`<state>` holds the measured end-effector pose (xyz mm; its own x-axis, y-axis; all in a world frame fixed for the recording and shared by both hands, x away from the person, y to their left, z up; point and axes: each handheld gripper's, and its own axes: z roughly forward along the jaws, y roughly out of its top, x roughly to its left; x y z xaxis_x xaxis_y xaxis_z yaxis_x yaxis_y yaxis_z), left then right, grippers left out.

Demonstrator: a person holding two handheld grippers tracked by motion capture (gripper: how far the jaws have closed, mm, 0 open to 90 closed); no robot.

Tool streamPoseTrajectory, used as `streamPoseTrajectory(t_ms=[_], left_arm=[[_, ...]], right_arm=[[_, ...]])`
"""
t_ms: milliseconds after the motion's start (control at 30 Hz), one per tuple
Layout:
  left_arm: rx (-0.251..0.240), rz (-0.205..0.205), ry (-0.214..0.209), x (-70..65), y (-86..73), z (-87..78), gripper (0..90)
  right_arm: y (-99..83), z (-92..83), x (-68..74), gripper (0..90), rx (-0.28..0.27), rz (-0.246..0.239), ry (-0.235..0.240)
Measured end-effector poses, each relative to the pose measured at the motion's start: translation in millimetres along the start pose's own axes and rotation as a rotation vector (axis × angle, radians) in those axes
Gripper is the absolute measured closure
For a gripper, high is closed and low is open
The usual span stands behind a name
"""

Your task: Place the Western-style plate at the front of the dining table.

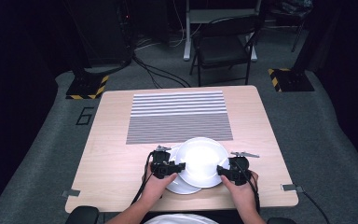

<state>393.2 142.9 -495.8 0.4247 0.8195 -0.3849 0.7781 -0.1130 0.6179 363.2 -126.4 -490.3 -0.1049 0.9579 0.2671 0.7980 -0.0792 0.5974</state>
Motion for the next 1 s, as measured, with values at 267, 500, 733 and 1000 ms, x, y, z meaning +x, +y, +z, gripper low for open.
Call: streamPoseTrajectory(t_ms=[267, 500, 733, 1000], left_arm=[[0.015, -0.005, 0.015, -1.9, 0.7, -0.9, 55.1], [0.004, -0.015, 0.030, -0.5, 3.5, -2.9, 54.8], [-0.008, -0.026, 0.037, 4.7, 9.9, -6.8, 54.6], [-0.025, -0.042, 0.045, 12.6, 17.0, -11.8, 54.6]], right_arm=[[-1.7, -2.6, 1.4, 50.3, 0.007, 0.018, -0.011], [1.5, -2.6, 5.9, 52.2, 0.008, 0.037, -0.023], [7.5, -3.3, 13.2, 52.8, -0.015, 0.032, -0.023], [18.0, -1.2, 22.7, 54.0, -0.027, 0.024, -0.013]])
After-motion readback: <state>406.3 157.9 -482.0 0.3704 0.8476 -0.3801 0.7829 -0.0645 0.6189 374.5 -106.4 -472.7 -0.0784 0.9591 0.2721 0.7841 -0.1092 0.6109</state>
